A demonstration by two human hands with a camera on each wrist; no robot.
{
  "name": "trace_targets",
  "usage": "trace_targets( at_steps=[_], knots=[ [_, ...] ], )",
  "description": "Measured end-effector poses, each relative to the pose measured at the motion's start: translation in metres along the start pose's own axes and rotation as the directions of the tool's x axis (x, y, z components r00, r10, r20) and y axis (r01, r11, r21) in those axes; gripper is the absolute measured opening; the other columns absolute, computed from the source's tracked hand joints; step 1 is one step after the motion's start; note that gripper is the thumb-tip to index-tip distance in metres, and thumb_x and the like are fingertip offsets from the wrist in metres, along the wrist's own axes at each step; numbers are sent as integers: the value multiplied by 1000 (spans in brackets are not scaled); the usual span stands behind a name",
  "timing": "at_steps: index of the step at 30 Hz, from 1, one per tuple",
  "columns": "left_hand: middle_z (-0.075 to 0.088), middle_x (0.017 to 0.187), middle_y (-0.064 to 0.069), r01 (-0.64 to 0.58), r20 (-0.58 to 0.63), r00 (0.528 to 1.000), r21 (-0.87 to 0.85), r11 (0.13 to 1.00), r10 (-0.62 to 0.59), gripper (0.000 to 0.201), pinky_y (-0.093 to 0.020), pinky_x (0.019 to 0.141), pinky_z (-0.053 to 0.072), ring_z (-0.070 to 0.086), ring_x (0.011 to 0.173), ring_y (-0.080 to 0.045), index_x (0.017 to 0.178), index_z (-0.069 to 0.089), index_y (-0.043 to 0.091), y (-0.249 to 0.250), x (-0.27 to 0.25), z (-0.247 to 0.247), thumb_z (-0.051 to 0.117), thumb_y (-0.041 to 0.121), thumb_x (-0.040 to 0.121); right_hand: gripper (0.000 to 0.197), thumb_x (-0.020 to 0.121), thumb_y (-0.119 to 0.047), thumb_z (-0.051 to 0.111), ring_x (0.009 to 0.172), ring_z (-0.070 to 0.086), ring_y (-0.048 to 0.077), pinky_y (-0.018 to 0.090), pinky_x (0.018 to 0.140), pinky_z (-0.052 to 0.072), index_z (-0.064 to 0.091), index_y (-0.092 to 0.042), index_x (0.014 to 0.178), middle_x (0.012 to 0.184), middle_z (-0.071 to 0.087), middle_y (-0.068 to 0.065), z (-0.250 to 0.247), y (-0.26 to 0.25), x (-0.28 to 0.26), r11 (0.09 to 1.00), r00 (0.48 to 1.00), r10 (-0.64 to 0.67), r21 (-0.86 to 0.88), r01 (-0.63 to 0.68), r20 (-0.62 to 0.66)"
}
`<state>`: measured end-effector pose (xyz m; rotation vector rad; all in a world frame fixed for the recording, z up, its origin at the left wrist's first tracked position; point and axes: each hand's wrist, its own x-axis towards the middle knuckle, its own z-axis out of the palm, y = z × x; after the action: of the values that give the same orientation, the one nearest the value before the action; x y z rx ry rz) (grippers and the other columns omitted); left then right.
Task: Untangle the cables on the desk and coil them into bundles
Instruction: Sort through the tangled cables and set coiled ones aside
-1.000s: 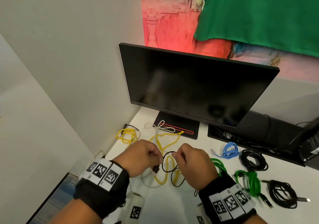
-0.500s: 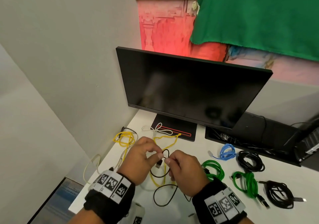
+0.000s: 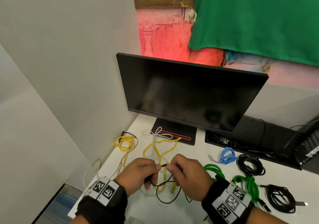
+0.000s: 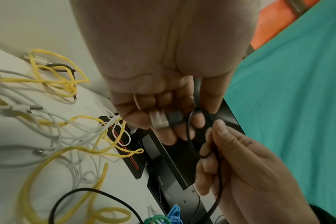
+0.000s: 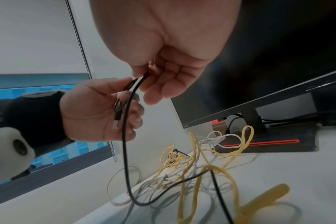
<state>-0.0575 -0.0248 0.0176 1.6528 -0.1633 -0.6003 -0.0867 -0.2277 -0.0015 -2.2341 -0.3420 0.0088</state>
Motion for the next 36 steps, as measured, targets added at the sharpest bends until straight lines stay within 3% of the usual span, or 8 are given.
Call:
trace_targets(
  at_steps=[7,11,15,20,23,27,32,36],
  knots=[
    [61,65,-6,12,15,1000,-172,985,-9,24,-25,65,47,55,60,-13,75,76,9,3,2,-4,62,29,80,17,100,-31,54,49,57,8,28,55,48,52,-26,83,60,62,1,5,-8,6,979,995,38,203,-18,-96],
    [61,64,-6,-60,-151,988,-435,898,-7,16,-24,62,52,58,58,-11,72,76,7,9,9,-7,66,18,77,25,79,-32,74,55,61,18,28,59,49,56,-20,92,57,58,-1,11,4,9,804,971,218,545,-237,101],
    [57,61,-7,-133,-217,976,-553,823,12,20,-24,55,51,54,54,-13,75,74,1,18,9,-21,59,15,79,14,66,-23,78,58,51,5,19,62,43,67,-31,70,59,57,-11,6,27,5,857,964,201,445,-260,175],
    [55,58,-7,-146,-216,975,-452,880,51,23,-20,50,46,51,51,-14,80,75,0,17,7,-34,60,16,81,17,76,-12,82,64,66,22,35,65,53,69,-23,73,69,68,5,-14,47,9,724,874,455,643,-250,-173],
    [61,62,-12,-163,-163,980,-347,924,112,21,-22,54,48,56,54,-17,76,77,5,13,6,-27,60,16,79,16,85,-24,77,59,61,6,27,59,48,69,-34,74,73,68,-9,-8,43,8,877,856,443,326,-353,-267],
    [71,69,-12,-184,-133,977,-123,975,168,27,-20,62,51,66,65,-20,70,76,11,11,10,-18,59,1,88,13,92,-36,60,81,61,10,28,75,47,63,-31,80,88,69,-10,17,6,2,954,952,255,-204,-219,171],
    [70,67,-1,-170,-10,984,242,955,178,30,-21,70,48,63,68,-12,73,73,15,1,5,-12,56,3,95,15,100,-35,48,94,60,15,29,81,44,61,-27,99,102,68,-6,11,-36,7,995,988,0,-102,16,155],
    [60,54,-9,-105,10,994,33,994,105,31,-22,67,45,55,57,-15,69,71,10,1,-3,-8,52,26,89,17,96,-45,52,83,59,14,33,76,48,55,-28,94,87,66,-7,-4,-41,14,994,999,-33,-105,36,22]
  ],
)
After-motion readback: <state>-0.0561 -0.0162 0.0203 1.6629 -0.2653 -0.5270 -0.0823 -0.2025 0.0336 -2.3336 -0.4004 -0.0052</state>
